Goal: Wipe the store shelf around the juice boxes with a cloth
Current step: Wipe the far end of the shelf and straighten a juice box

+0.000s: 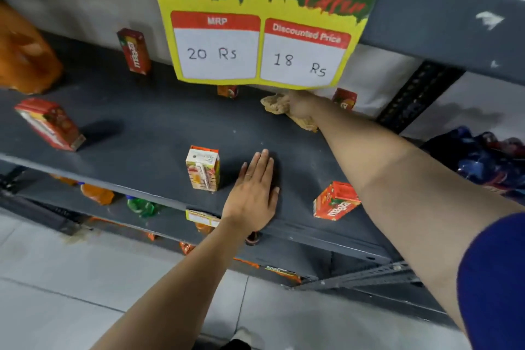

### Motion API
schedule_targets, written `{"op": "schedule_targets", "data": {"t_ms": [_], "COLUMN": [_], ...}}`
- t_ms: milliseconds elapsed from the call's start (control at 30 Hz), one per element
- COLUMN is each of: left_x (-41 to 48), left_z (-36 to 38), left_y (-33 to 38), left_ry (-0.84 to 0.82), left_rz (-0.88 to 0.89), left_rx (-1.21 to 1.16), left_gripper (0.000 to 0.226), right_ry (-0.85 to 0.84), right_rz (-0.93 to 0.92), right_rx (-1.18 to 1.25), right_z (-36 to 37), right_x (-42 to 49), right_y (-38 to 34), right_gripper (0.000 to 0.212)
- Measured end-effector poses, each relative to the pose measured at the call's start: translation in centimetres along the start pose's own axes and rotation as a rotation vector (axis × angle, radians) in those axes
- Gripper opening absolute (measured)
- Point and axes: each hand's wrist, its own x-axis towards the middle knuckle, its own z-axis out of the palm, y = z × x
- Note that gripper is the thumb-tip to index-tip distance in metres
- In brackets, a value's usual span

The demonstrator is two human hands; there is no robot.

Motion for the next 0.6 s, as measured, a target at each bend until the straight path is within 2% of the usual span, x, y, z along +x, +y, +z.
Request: {"op": "schedule_targets", "data": {"t_ms": [133,300,400,467,533,600], "left_x": [0.2,0.1,0.2,0.2,0.2,0.2], "left_z": [0.1,0.2,0.3,0.3,0.3,0.2], "left_y": [-0.1,-0.1,-0.1,-0.2,-0.2,-0.2], "left_ry": [0.007,0.032,0.038,0.045,0.039,0.028], "left_rz": [0.004,0.016,0.025,0.028,0.027,0.026], "left_rx": [-0.011,-0.028,-0.025,-0.021,-0.019,-0.015], "left_gripper": [0.063,0.062,0.062,0.062,0.061,0.061], "right_ry": [-0.113,-0.093,-0.261,-0.359,-0.34,-0.201], "right_rz": [-0.059,-0.12,-0.121,-0.13,-0.113,-0.075], "right_rx": [-0.1,-0.042,-0.191,-0.182,-0.134,-0.042], "right_z": [1.9,1.7,0.9,-0.5,-2.4,-4.3], "right_x": [0.1,-4.7,-8.1,-9.5,-9.8,-9.0], "right_y": [0.8,1.1,1.2,1.5,2.3,3.0], "right_gripper": [0.05,0.047,0.059,0.057,0.051,0.049]}}
